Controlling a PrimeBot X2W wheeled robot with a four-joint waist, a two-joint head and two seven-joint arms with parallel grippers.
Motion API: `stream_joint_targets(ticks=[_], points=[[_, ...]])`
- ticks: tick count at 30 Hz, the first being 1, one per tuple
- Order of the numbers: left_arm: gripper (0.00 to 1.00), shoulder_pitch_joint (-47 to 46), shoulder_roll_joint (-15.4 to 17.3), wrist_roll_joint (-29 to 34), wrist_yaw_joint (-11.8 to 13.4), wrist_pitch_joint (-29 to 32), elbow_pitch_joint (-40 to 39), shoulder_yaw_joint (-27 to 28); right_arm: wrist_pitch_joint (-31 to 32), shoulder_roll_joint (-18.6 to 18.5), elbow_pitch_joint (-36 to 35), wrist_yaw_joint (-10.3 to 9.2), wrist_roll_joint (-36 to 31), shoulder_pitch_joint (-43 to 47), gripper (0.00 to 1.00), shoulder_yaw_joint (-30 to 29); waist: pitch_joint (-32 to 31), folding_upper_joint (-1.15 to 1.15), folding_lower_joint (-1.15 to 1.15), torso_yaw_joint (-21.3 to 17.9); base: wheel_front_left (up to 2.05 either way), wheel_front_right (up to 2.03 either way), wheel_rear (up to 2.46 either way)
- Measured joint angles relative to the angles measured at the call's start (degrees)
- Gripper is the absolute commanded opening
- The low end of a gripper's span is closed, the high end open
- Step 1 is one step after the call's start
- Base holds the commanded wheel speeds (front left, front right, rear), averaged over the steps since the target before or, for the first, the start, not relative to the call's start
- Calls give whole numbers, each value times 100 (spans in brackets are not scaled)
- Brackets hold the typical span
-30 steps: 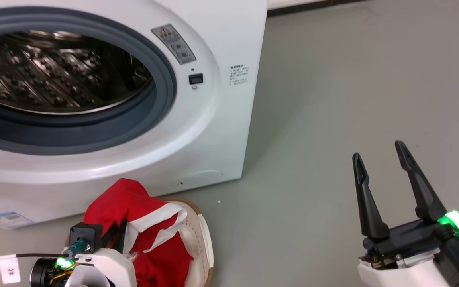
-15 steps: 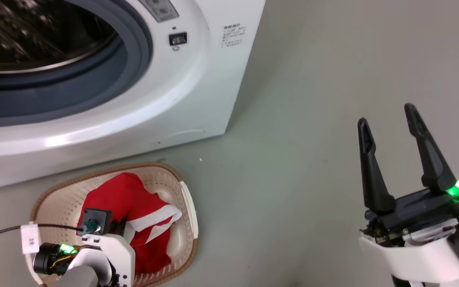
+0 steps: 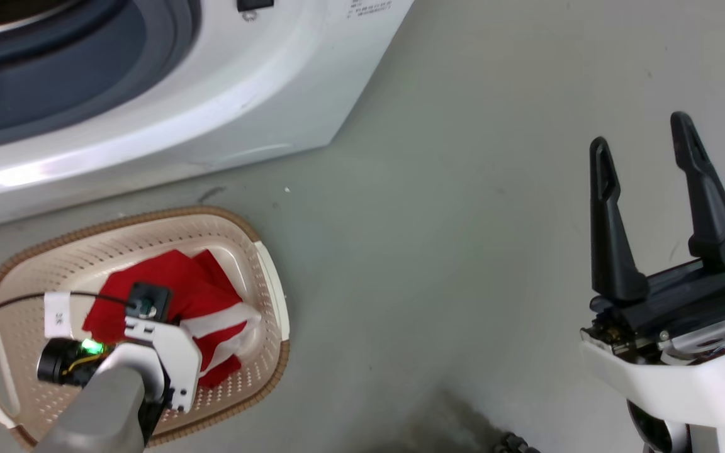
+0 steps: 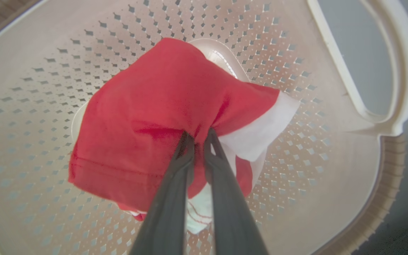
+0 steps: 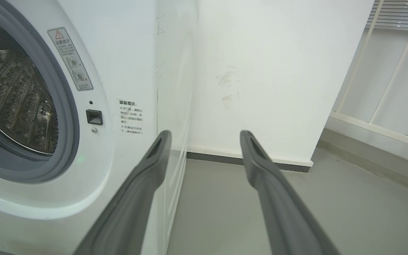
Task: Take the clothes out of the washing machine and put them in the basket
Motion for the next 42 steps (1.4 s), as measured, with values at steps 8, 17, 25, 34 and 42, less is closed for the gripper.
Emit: stream_joint_targets(ticks=[8,17,25,34,42], points=[[0,-596,-142,180,-66,143,671,-193,0,1,-43,0,105,-145,100,-74,468,0,0,-72,0,0,0],[0,-1096,-248,299,-85,381,1162,-386,0,1,-112,0,207,-338,100,-132,882,0,0,-154,0,0,0],[40,-1223,-318,337,-105,370,1293,-502,0,1,-57,0,230,-369,100,-142,918,0,-1,-159,0,0,0],[100,-882,-543,322,-149,-96,1336,-569,0,1,114,0,80,-240,100,-89,385,0,-1,-118,0,0,0],[100,-366,-845,278,-144,-792,1347,-645,0,2,413,0,-210,285,100,-53,-484,0,-1,0,0,0,0]])
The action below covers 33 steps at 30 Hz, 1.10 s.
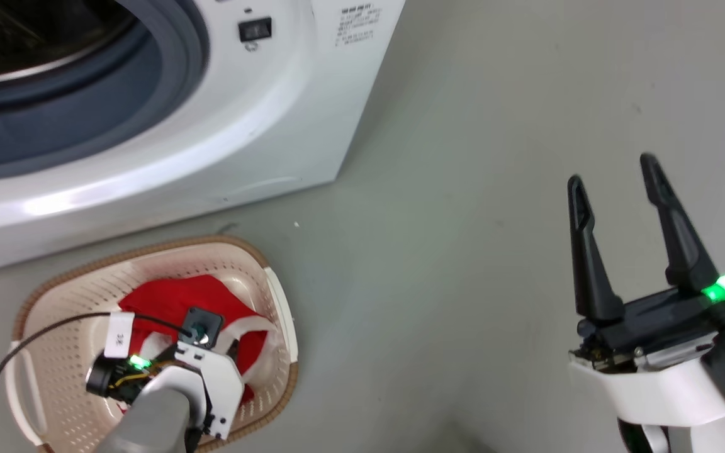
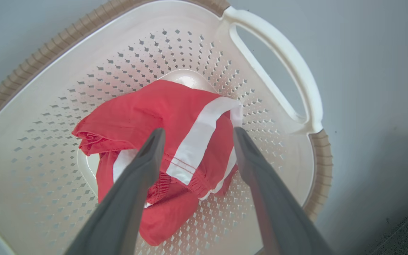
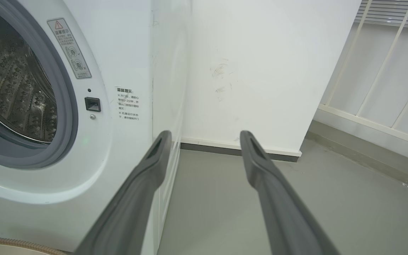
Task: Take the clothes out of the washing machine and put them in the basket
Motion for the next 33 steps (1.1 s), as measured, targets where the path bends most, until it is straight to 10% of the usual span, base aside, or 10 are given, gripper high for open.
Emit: stream_joint_targets(ticks=[8,33], points=[[100,487,-141,-131,137,-277,-308,154,0,1,250,0,-243,484,100,23,-885,0,0,207,0,0,0],[100,2847,223,1352,1517,-296,-5517,2597,0,0,432,0,-453,1416,100,-271,-2545,0,-1,968,0,0,0]])
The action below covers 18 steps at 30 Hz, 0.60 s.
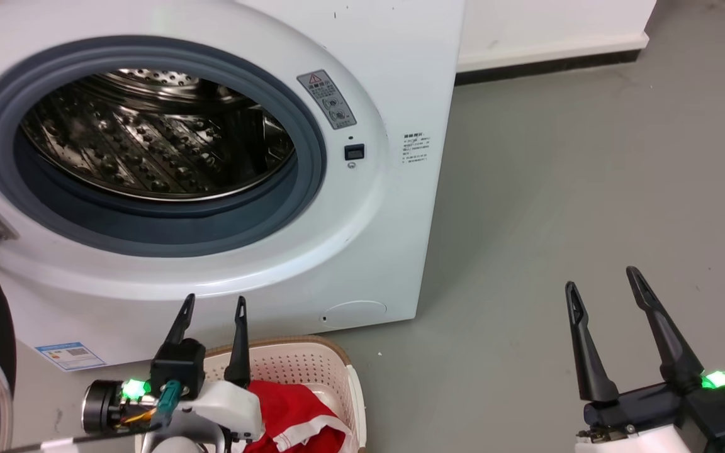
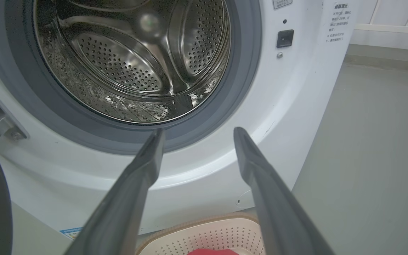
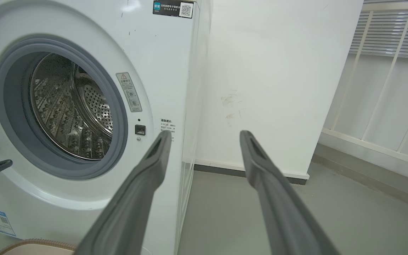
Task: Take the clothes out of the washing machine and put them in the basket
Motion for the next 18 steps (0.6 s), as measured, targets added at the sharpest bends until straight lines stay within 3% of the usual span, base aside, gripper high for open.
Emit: stream_joint_targets(ticks=[9,18], points=[[100,823,-431,569,90,1,-1157,878,0,-1,64,0,186,199,100,-129,-268,0,0,155,0,0,0],[100,1376,-869,994,-90,0,-1727,1445,0,0,236,0,286,282,100,-204,-389,0,1,272,0,0,0]])
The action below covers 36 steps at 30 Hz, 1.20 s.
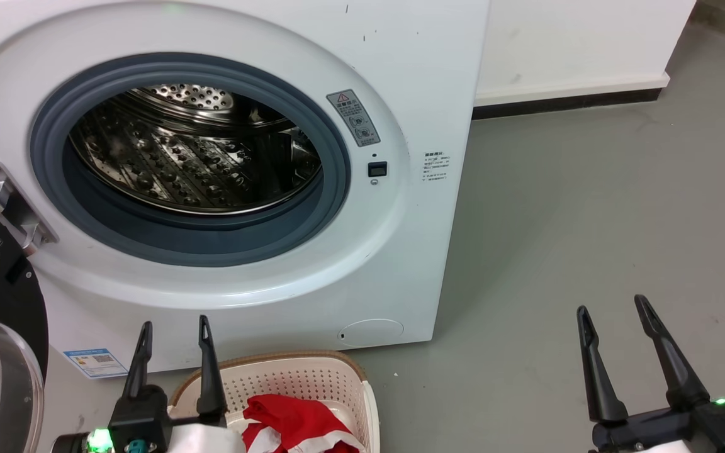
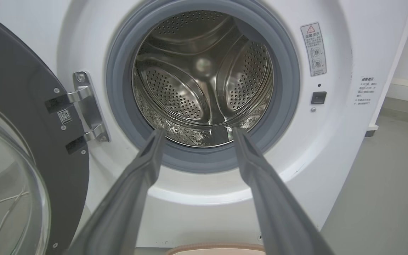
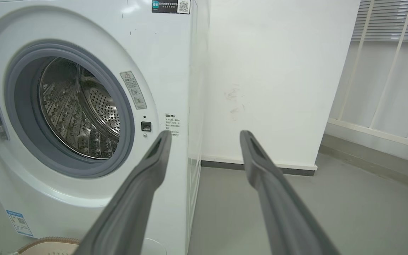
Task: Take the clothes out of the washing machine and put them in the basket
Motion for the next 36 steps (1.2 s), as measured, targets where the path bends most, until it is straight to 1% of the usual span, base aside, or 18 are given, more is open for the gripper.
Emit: stream_joint_targets(ticks=[8,14,36], points=[[100,341,-231,187,-231,0,-243,312,0,0,196,0,86,61,100,-81,-53,0,1,86,0,0,0],[100,534,-345,253,-361,0,-272,369,0,0,240,0,111,64,100,-103,-73,0,0,119,0,0,0],[100,628,-403,331,-400,0,-209,457,0,0,376,0,170,63,100,-74,-48,0,1,155,0,0,0]])
